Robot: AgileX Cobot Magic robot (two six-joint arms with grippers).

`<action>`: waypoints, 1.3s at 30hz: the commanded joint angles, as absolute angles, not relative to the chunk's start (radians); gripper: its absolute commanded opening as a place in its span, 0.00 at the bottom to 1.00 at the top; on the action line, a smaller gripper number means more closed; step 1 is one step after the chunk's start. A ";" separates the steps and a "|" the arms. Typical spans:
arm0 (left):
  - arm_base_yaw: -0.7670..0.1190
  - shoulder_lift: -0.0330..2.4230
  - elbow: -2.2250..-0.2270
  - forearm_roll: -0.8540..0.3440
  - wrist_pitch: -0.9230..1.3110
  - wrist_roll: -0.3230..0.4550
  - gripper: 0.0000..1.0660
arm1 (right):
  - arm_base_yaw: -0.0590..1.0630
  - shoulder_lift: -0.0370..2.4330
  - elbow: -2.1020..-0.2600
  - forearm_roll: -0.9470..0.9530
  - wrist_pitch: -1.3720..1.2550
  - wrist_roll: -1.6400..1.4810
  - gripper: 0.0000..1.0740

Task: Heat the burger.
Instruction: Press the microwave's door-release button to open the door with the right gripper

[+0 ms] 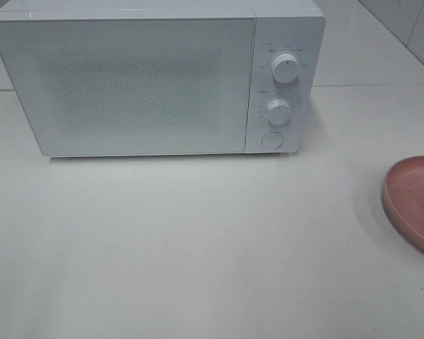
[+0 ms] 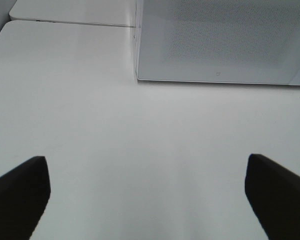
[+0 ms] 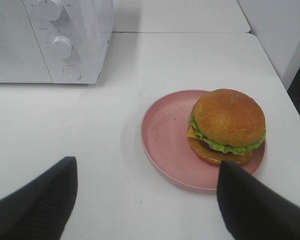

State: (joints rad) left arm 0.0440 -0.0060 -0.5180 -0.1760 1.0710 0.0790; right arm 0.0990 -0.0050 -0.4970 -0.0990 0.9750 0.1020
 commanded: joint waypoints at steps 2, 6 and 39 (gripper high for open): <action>0.045 -0.014 -0.517 -0.181 1.073 0.073 0.92 | 0.099 -0.028 -0.497 -0.099 0.959 0.087 0.68; 0.045 -0.014 -0.517 -0.181 1.073 0.073 0.92 | 0.099 -0.028 -0.497 -0.099 0.959 0.087 0.68; 0.045 -0.014 -0.517 -0.181 1.073 0.073 0.92 | 0.099 0.199 -0.535 -0.096 0.752 0.091 0.68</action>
